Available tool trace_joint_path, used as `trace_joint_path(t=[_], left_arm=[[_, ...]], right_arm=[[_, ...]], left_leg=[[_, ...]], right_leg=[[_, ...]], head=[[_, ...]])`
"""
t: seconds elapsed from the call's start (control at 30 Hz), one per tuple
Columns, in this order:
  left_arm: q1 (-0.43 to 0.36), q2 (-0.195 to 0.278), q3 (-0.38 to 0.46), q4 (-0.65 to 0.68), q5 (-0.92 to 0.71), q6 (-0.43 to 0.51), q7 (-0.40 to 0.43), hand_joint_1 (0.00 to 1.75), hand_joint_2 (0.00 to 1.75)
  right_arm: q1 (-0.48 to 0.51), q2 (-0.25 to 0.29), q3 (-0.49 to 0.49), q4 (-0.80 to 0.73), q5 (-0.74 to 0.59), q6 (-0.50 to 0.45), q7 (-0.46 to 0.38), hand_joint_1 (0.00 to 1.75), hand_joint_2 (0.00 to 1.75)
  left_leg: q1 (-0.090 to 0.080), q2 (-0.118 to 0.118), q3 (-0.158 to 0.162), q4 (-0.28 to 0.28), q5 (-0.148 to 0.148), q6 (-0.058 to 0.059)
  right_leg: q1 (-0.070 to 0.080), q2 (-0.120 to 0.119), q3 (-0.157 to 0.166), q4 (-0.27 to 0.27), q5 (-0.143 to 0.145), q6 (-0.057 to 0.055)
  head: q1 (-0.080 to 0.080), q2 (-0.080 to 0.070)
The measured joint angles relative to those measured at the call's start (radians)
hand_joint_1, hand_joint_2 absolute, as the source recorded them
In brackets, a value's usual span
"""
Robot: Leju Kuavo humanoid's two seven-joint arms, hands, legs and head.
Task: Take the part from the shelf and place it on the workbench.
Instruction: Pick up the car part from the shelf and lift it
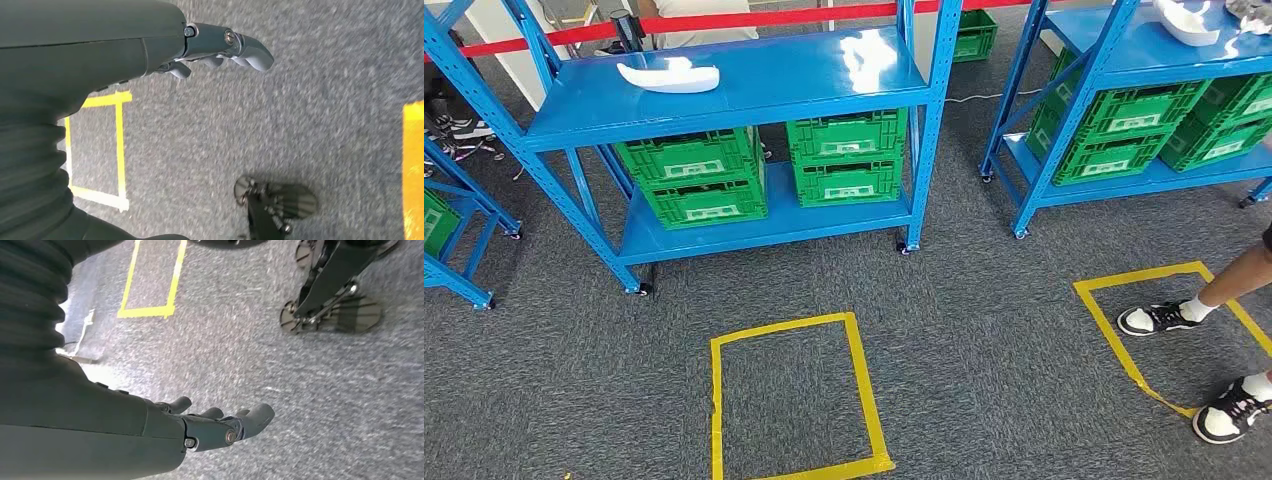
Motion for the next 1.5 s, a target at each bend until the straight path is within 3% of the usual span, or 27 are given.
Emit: trace_joint_path(t=[0.1, 0.23, 0.47, 0.87, 1.1, 1.43, 1.5], left_arm=[[-0.013, 0.0, 0.032, 0.004, -0.053, -0.005, -0.014, 0.0, 0.0], [-0.07, 0.0, 0.099, 0.013, -0.149, -0.015, -0.056, 0.0, 0.0], [-0.246, 0.012, 0.176, 0.015, -0.283, -0.033, -0.16, 0.0, 0.0], [-0.643, 0.023, 0.161, -0.021, -0.404, -0.041, -0.291, 0.0, 0.0], [-0.839, 0.024, 0.056, -0.083, -0.403, -0.041, -0.359, 0.0, 0.0], [-1.051, 0.044, -0.214, -0.165, -0.379, 0.032, -0.414, 0.0, 0.0], [-1.086, 0.051, -0.275, -0.171, -0.381, 0.062, -0.419, 0.0, 0.0]], right_arm=[[-0.004, 0.0, -0.018, 0.004, 0.031, 0.0, 0.007, 0.0, 1.75], [-0.019, 0.0, -0.067, 0.018, 0.088, -0.001, 0.015, 0.0, 0.0], [-0.049, 0.001, -0.127, 0.043, 0.183, 0.002, 0.012, 0.0, 0.0], [-0.088, 0.013, -0.232, 0.079, 0.295, 0.004, 0.011, 0.0, 0.0], [-0.104, 0.022, -0.294, 0.1, 0.353, 0.013, 0.012, 0.0, 0.0], [-0.121, 0.032, -0.363, 0.121, 0.43, 0.013, 0.01, 0.0, 0.0], [-0.124, 0.033, -0.373, 0.124, 0.444, 0.01, 0.007, 0.0, 0.87]], left_leg=[[0.0, 0.0, 0.0, 0.0, 0.0, 0.0], [0.0, 0.0, -0.001, 0.001, 0.001, 0.0], [0.0, 0.0, -0.001, 0.001, 0.004, -0.001], [0.0, 0.002, -0.004, 0.001, 0.009, -0.002], [0.0, 0.002, -0.004, 0.001, 0.01, -0.002], [0.0, 0.002, -0.004, 0.002, 0.011, -0.002], [0.0, 0.002, -0.004, 0.002, 0.011, -0.002]], right_leg=[[0.0, 0.0, -0.001, 0.0, 0.0, 0.0], [0.0, 0.0, -0.001, 0.0, 0.001, 0.0], [0.0, 0.001, -0.002, 0.0, 0.004, 0.0], [0.0, 0.004, -0.005, 0.001, 0.01, 0.0], [0.0, 0.004, -0.005, 0.001, 0.012, -0.001], [0.0, 0.005, -0.005, 0.001, 0.012, -0.001], [0.0, 0.005, -0.005, 0.001, 0.012, -0.001]], head=[[0.0, 0.0], [0.0, 0.0], [0.0, 0.0], [0.0, 0.0], [0.0, 0.0], [0.0, 0.0], [0.0, 0.0]])
